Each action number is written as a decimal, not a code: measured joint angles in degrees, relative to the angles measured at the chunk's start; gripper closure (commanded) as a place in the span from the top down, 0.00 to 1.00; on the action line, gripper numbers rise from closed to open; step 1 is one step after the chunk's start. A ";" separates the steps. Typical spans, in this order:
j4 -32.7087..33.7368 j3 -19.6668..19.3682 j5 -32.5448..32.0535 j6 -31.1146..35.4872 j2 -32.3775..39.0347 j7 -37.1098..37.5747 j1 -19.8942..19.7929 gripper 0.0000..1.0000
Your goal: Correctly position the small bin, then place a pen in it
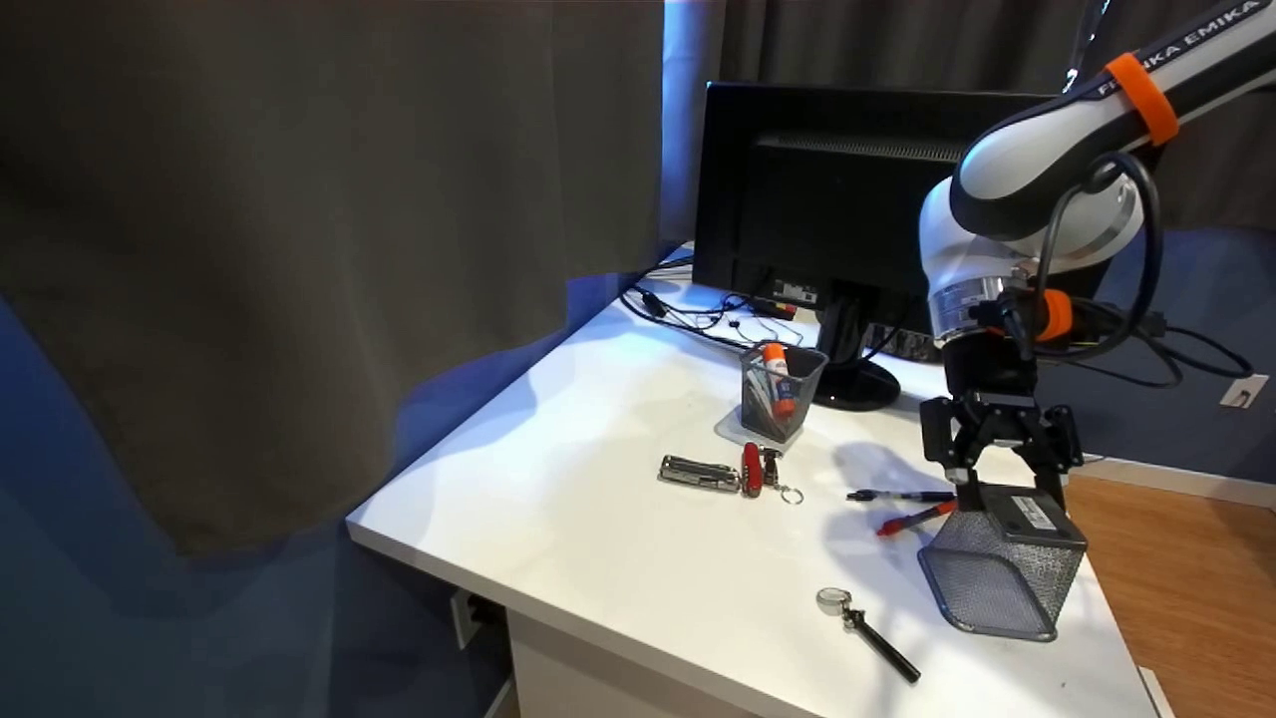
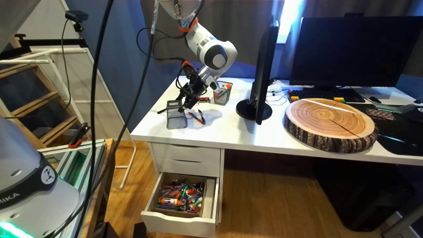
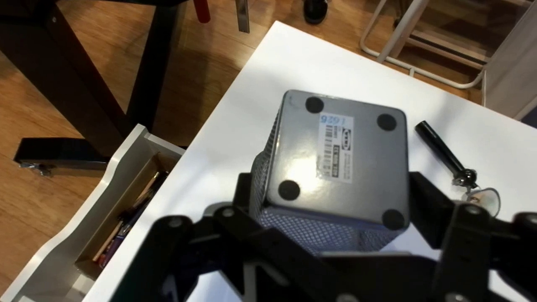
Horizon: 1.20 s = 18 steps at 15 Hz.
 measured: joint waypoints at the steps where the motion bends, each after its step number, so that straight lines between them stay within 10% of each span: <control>1: 0.14 -0.04 0.14 -0.06 0.13 0.16 -0.01 0.54; 9: -1.59 -0.86 2.52 1.43 -2.79 10.63 0.13 0.53; 18: -17.85 -1.72 0.25 19.27 -19.08 29.37 4.73 0.53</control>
